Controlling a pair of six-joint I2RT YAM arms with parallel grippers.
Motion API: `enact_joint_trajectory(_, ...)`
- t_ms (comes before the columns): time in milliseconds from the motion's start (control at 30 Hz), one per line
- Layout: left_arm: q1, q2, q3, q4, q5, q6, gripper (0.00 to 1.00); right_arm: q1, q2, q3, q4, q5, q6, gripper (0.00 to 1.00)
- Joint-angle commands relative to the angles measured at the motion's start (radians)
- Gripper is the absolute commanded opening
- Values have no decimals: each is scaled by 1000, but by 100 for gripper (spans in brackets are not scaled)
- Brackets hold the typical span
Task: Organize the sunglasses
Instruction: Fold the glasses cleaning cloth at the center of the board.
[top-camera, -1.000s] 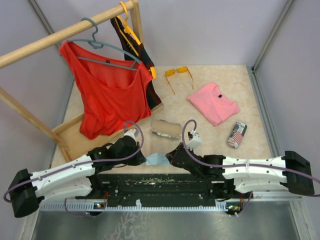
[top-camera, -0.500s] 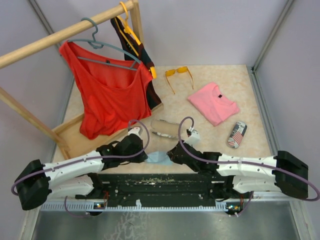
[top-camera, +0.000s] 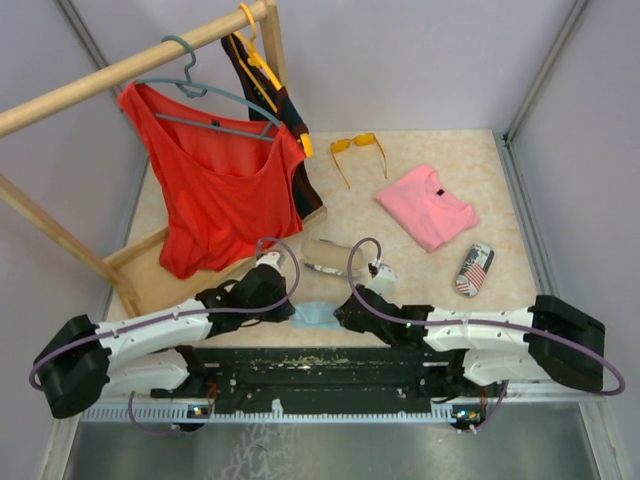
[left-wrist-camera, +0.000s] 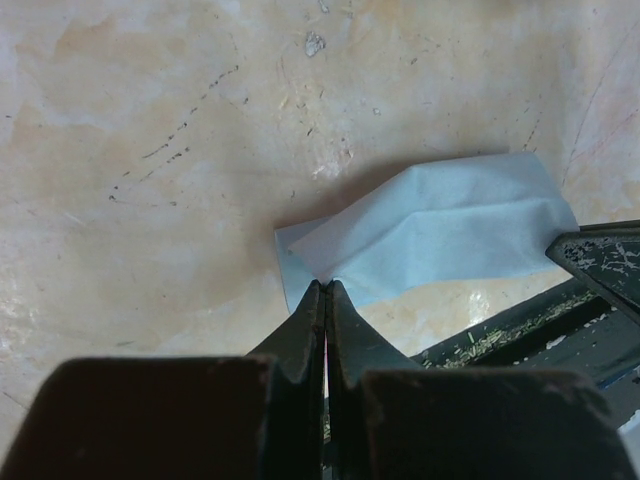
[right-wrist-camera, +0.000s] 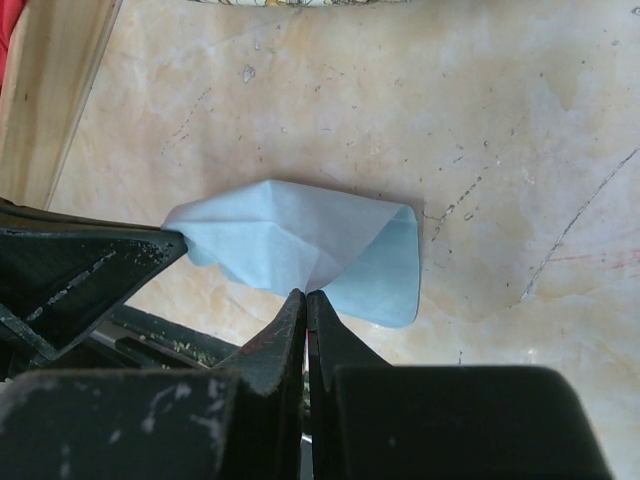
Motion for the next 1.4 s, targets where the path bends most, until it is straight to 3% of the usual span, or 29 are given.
enact_joint_trajectory(0,6,9,-18,42,24,20,0,-6,9,-9,56,5,13,0)
enact_joint_trajectory(1100,8,61,8,15,53,72,0,-11,63,-24,41,14,28,0)
enact_joint_trajectory(1367,9,49,10,-1,35,74,17,-11,75,-14,34,13,21,0)
